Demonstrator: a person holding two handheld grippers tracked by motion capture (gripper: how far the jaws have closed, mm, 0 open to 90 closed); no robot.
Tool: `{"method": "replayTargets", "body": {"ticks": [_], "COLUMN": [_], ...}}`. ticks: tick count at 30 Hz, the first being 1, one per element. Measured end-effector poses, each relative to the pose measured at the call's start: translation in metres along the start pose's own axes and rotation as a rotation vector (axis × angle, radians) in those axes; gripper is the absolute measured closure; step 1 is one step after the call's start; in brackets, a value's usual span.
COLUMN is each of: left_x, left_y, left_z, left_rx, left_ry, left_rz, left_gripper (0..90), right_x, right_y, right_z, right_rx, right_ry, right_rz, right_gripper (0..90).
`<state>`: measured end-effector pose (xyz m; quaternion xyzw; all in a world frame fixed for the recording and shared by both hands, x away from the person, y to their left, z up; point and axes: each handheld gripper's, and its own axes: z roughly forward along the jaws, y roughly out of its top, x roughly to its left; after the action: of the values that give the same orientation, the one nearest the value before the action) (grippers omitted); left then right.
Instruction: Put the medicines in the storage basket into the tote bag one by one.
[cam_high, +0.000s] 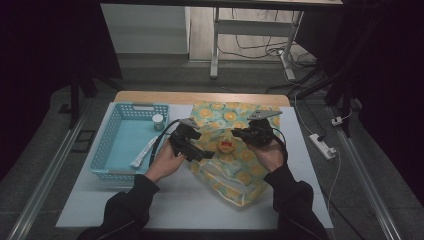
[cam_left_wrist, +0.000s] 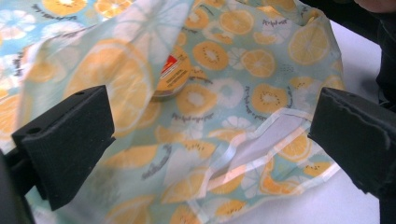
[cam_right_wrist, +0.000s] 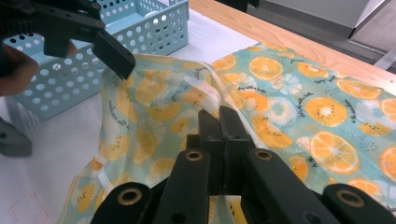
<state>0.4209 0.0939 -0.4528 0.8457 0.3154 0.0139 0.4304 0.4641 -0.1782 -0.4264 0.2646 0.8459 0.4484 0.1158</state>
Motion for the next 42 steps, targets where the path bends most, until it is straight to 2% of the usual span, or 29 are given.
{"method": "replayTargets", "body": {"ticks": [3,7,21,29,36,39,42], "left_x": [0.002,0.004,0.013,0.021,0.027,0.031,0.036], "left_y": [-0.006,-0.014,-0.036,-0.049,-0.061,-0.067,-0.072], "left_z": [-0.008,-0.018,-0.042,-0.056,-0.070,-0.076,-0.082], "left_rx": [-0.010,-0.008,0.002,0.013,0.018,0.017,0.021], "left_ry": [-0.003,0.022,0.062,0.135,0.175,0.175,0.198], "left_rz": [-0.013,-0.026,-0.053,-0.071,-0.095,-0.126,-0.145], "left_gripper": [0.4,0.3,0.2,0.2,0.3,0.3,0.2], "right_x": [0.000,0.000,0.000,0.000,0.000,0.000,-0.001], "right_y": [0.000,0.000,0.000,0.000,-0.001,-0.002,-0.002], "right_z": [0.000,0.000,0.000,-0.001,-0.001,-0.001,-0.002], "right_rx": [0.001,0.000,0.001,0.001,0.004,0.002,0.003], "right_ry": [-0.001,0.000,-0.001,-0.003,-0.003,-0.004,-0.004], "right_rz": [0.000,0.002,0.000,-0.001,0.002,0.001,0.003], "right_gripper": [90.0,90.0,90.0,90.0,90.0,90.0,90.0]}}
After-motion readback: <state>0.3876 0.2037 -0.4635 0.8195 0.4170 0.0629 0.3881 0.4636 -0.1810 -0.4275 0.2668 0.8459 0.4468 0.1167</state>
